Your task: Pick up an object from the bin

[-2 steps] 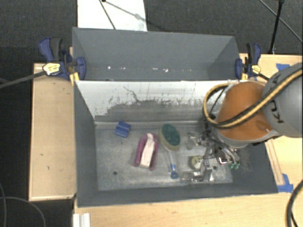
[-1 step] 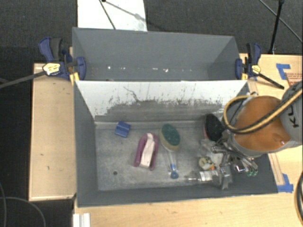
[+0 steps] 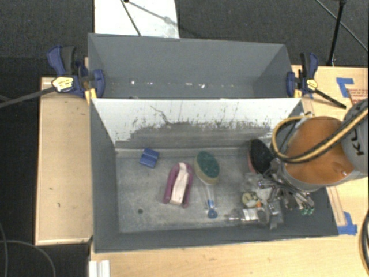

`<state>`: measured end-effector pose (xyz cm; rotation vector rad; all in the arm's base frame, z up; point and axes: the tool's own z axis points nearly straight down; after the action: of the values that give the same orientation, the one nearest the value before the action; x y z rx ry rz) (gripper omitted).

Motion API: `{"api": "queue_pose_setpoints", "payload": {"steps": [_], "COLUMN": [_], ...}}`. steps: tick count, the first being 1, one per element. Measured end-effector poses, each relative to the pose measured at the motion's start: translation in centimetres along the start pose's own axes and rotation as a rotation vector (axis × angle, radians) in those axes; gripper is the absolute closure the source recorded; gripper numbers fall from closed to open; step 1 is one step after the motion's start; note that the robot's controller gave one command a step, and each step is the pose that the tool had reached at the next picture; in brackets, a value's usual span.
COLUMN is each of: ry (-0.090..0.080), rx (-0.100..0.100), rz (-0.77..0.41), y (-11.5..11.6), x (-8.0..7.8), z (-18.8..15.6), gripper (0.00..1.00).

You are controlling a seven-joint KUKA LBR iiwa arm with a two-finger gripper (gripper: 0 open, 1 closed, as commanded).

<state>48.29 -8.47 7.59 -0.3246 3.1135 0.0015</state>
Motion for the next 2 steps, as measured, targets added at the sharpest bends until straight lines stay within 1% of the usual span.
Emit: {"api": "queue_pose_setpoints", "payload": {"steps": [1, 2], "ry": [0.003, 0.010], "rx": [0.002, 0.000], "rz": [0.168, 0.168], "y": [0.98, 0.99], "x": [-0.65, -0.49], "z": [-8.98, -8.69], "gripper": [1.00, 0.00]}}
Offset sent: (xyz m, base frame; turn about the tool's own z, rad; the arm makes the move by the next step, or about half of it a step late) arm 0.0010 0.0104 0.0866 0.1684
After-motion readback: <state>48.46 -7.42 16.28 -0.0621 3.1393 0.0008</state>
